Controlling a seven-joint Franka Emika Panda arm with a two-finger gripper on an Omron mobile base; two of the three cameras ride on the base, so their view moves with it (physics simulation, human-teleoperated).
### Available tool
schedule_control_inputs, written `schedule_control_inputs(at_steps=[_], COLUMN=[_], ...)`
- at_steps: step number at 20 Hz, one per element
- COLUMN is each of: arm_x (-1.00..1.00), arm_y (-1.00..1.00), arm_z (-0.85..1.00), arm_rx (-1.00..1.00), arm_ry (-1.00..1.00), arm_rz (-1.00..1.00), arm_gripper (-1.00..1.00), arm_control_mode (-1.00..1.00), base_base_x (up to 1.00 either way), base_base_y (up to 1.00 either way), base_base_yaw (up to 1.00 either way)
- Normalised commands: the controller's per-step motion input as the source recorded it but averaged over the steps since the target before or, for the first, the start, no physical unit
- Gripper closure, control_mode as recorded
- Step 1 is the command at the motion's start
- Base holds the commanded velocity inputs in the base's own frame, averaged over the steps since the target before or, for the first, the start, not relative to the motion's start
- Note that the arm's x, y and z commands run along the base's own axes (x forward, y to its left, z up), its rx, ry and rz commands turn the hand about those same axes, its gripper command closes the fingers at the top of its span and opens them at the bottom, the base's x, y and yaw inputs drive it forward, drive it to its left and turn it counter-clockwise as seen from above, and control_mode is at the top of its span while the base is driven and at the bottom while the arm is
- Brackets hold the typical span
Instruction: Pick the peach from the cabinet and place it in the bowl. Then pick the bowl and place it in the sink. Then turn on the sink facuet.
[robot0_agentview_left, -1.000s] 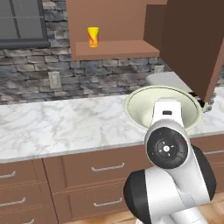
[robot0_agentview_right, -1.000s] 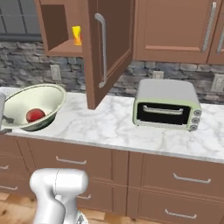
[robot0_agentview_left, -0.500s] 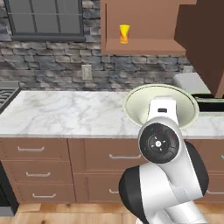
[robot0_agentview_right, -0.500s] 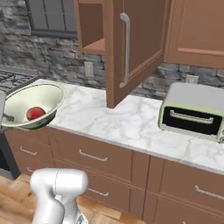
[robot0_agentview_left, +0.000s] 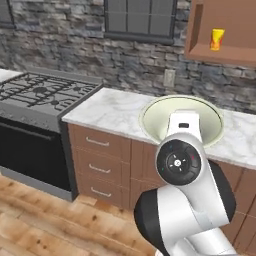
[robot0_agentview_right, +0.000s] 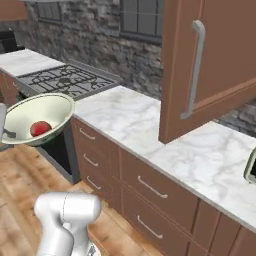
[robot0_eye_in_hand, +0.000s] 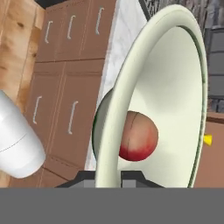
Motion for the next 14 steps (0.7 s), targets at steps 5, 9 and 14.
schedule_control_inputs(at_steps=[5, 9, 14], arm_x=[0.00, 0.00, 0.00], arm_y=[0.00, 0.00, 0.00], arm_z=[0.00, 0.00, 0.00], arm_rx=[0.00, 0.00, 0.00], arm_ry=[0.00, 0.00, 0.00], arm_rz=[0.00, 0.00, 0.00], arm_gripper=[1.00, 1.00, 1.00], arm_control_mode=[1.00, 1.00, 1.00], base_base_x=[0.00, 0.21, 0.44], base_base_y=[0.00, 0.00, 0.00], base_base_yaw=[0.65, 0.58, 0.55])
